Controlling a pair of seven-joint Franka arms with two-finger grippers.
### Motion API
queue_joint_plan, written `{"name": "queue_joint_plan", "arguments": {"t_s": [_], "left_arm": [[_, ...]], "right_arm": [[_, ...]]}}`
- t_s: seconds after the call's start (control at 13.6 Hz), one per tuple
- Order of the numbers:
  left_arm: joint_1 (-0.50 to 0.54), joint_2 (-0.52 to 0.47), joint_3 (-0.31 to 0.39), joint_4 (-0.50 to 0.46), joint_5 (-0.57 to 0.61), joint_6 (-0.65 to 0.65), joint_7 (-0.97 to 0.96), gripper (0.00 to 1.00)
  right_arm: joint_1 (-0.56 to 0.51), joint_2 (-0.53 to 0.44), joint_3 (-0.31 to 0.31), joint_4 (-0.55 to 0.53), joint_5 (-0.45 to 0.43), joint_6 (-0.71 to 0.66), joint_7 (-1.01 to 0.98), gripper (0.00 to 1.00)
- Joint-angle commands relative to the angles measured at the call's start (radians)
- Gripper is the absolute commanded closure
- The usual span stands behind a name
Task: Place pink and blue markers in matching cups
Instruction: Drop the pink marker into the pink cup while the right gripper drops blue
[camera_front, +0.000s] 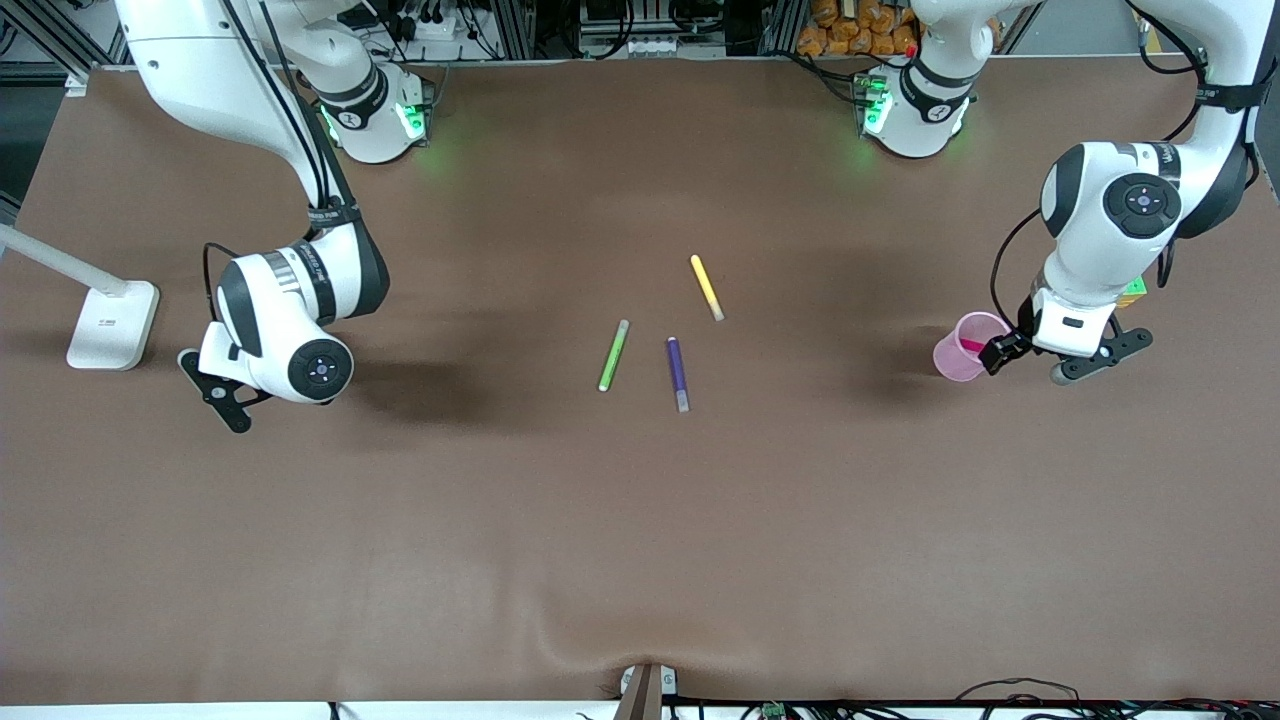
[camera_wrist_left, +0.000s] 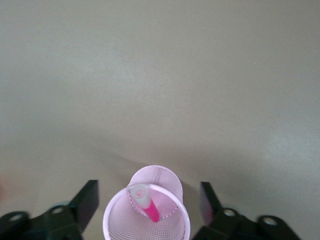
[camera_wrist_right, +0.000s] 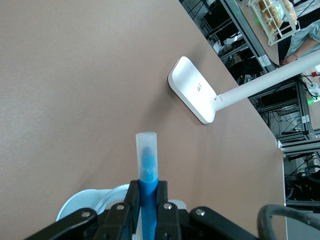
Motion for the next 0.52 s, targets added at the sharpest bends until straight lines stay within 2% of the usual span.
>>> {"name": "queue_joint_plan", "arguments": {"t_s": [0.0, 0.44], "left_arm": [[0.007, -0.041, -0.027, 0.062, 0.020, -0.124, -0.005, 0.00], [0.000, -0.034, -0.080, 0.311, 0.005, -0.420, 0.000, 0.00]], "right_arm": [[-0.026, 0.004, 0.006, -0.017, -0.021, 0.035, 0.022, 1.00], [-0.035, 0.024, 0.006, -0.043, -0.021, 0.079, 0.083, 1.00]]}}
